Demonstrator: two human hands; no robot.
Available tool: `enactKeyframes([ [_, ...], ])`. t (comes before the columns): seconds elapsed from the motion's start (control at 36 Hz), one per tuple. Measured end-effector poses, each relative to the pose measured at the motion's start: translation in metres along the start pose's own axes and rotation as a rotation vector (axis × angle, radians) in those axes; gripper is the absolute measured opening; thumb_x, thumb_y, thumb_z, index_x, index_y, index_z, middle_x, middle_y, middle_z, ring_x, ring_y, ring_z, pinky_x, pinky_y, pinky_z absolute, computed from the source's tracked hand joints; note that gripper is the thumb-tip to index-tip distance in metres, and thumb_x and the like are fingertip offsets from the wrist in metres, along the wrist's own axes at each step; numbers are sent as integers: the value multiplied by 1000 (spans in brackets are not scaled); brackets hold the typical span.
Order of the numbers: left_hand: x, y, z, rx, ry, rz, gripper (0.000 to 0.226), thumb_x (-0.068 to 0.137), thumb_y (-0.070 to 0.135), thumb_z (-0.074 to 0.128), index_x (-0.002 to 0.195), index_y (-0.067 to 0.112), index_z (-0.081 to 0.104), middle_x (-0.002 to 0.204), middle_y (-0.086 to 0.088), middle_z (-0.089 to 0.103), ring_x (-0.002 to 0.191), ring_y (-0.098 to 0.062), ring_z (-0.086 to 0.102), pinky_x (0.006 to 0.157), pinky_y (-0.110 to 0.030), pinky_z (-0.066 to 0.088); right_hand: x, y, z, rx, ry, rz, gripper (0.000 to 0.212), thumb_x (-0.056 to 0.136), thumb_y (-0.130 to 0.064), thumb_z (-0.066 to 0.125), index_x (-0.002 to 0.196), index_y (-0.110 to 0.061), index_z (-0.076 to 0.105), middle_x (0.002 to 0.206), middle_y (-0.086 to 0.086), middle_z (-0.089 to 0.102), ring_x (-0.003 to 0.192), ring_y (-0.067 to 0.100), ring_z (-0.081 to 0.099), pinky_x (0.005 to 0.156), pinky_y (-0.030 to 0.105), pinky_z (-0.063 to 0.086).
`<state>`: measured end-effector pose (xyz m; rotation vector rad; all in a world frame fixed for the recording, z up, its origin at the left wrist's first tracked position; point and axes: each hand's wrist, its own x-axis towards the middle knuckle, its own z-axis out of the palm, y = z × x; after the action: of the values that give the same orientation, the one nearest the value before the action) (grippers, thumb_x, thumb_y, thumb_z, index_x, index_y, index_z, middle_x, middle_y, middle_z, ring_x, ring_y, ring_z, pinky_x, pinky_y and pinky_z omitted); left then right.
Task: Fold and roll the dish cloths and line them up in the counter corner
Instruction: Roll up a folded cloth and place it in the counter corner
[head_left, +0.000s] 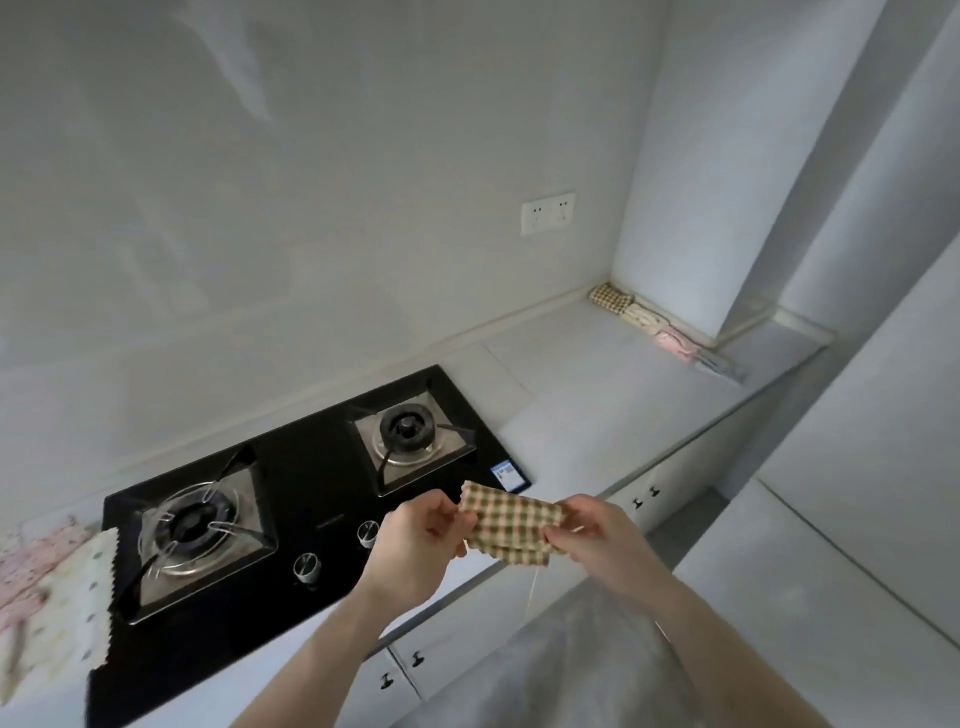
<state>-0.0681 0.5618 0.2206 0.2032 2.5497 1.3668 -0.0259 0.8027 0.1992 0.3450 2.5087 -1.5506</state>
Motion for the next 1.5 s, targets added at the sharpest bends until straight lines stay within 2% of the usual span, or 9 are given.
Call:
enactKeyframes([
  [0.14,47,17,25,51,8,-58,24,96,33,67,76,19,65,68,8,72,67,-10,68,71,-37,60,40,16,-28,20,-5,12,6,86,-20,72,91,-23,71,82,-5,75,74,6,70,73,27,54],
  [0.28,100,29,42,110,-31,-36,28,98,33,65,78,14,65,65,3,71,60,-8,64,58,-19,50,82,27,-49,39,8,53,4,87,-17,70,90,-14,69,75,3,75,70,9,69,74,32,53],
  [0.44,184,42,56,237,-93,-22,40,97,44,61,66,19,57,66,-4,66,66,-19,62,68,-38,50,138,24,-84,-62,25,91,3,89,-24,67,90,-23,65,72,-5,75,67,2,69,70,23,51],
  [0.58,247,68,69,281,-172,-3,43,97,46,58,62,21,53,57,5,64,60,-14,61,67,-32,51,185,27,-111,-52,115,139,8,89,-26,67,91,-31,62,71,-11,75,71,1,71,80,31,58],
  [0.72,295,88,79,286,-266,-41,37,97,52,55,75,24,65,71,10,73,68,-12,67,65,-30,55,225,42,-130,-3,181,203,10,89,-25,69,92,-30,62,71,-11,75,69,0,70,80,31,57],
  [0.81,317,94,74,299,-247,-14,32,96,50,57,81,24,67,75,11,74,64,-9,65,63,-28,54,253,55,-145,64,215,255,12,89,-21,71,91,-29,62,75,-7,76,69,5,72,79,32,59],
  [0.97,364,91,57,277,-181,-38,24,94,44,62,80,25,68,74,10,74,71,-14,71,62,-29,56,327,84,-171,312,268,412,16,89,-10,71,103,-7,66,80,13,74,58,18,66,52,26,47],
  [1.14,402,89,62,325,-130,-82,18,93,43,61,82,31,67,78,13,73,72,-5,69,68,-24,54,401,102,-200,339,297,502,5,90,-7,64,93,-6,68,75,12,69,60,18,62,51,23,44],
  [1.5,469,94,103,304,-46,-230,12,87,40,63,81,33,70,81,15,72,77,-3,67,69,-20,51,589,128,-269,214,223,458,18,89,-8,58,73,-7,65,66,12,67,60,26,60,50,30,43],
])
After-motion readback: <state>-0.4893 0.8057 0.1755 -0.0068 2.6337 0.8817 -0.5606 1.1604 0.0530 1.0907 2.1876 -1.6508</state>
